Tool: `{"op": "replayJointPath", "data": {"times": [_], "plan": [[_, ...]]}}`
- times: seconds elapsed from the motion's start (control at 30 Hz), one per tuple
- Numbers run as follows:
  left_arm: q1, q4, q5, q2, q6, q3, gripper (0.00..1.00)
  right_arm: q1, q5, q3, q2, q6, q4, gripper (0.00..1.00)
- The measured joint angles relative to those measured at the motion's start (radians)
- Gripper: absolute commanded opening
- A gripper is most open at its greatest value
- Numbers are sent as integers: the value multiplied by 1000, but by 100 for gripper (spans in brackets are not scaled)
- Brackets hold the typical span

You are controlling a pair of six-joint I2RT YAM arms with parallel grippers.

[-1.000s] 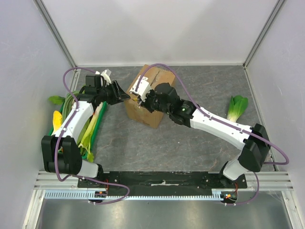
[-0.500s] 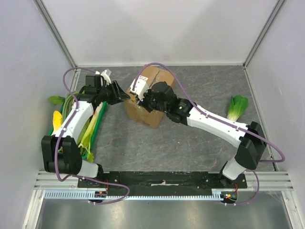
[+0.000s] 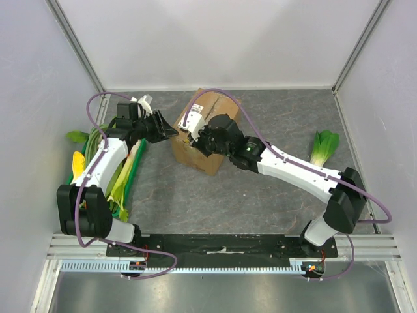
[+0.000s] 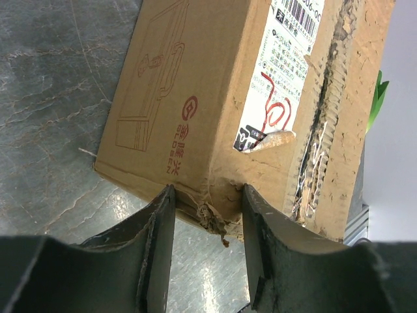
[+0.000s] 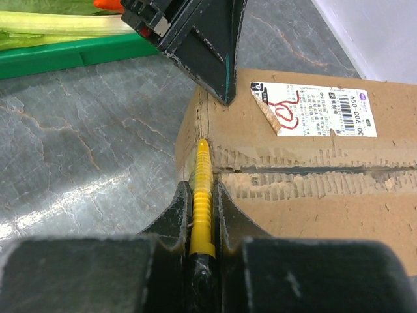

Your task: Unpack the express box

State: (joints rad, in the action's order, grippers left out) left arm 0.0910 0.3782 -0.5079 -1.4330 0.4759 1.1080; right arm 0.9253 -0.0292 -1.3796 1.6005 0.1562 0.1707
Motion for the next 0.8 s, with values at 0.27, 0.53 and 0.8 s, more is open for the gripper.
{"op": "replayJointPath", "data": {"times": [0.27, 0.53, 0.8], "plan": [[1, -14, -19, -10, 0, 0, 2, -10, 8, 46, -53, -13, 11, 0], [3, -17, -14, -11, 0, 0, 2, -18, 29, 75, -86, -18, 78, 0], [3, -18, -16, -11, 1, 0, 2, -26, 37, 90, -132, -18, 129, 0]]}}
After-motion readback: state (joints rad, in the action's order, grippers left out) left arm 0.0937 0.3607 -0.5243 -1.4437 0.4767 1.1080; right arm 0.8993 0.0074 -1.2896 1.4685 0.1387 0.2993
